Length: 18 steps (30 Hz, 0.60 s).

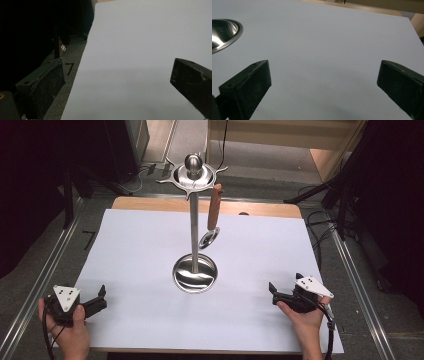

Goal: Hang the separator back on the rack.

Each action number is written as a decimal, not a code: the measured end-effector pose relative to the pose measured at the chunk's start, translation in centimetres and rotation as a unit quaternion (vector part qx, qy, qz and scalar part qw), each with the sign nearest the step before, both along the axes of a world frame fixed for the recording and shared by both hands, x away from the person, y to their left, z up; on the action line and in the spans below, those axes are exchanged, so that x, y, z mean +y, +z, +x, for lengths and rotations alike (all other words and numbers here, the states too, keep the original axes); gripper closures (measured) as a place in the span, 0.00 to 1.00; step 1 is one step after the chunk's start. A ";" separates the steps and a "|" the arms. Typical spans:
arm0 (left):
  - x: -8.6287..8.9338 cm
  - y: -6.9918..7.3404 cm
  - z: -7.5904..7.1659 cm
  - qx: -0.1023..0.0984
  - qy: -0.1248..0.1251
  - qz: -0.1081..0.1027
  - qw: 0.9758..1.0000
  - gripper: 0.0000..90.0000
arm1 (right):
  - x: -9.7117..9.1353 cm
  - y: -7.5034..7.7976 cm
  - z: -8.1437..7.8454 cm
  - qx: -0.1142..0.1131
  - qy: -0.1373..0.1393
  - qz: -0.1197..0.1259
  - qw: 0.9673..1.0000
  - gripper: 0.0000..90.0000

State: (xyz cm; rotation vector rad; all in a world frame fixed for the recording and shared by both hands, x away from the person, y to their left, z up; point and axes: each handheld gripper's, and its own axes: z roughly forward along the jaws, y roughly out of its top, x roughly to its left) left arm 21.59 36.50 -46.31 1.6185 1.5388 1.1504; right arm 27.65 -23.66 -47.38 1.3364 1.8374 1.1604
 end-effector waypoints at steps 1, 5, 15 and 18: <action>0.0 0.0 0.0 0.000 0.000 0.000 1.000 0.00 | -0.2 -0.1 -0.1 0.002 -0.002 0.001 1.000 0.00; 0.0 0.0 0.0 0.001 0.000 0.001 1.000 0.00 | -1.1 -0.5 -0.4 0.007 -0.011 -0.004 1.000 0.00; 0.1 0.0 0.0 -0.002 0.000 -0.002 1.000 0.00 | -3.5 -0.9 -1.7 0.010 -0.041 -0.007 0.999 0.00; 0.0 0.0 -0.1 -0.001 -0.001 0.000 1.000 0.00 | -4.4 -0.9 -2.4 0.012 -0.052 -0.016 0.998 0.00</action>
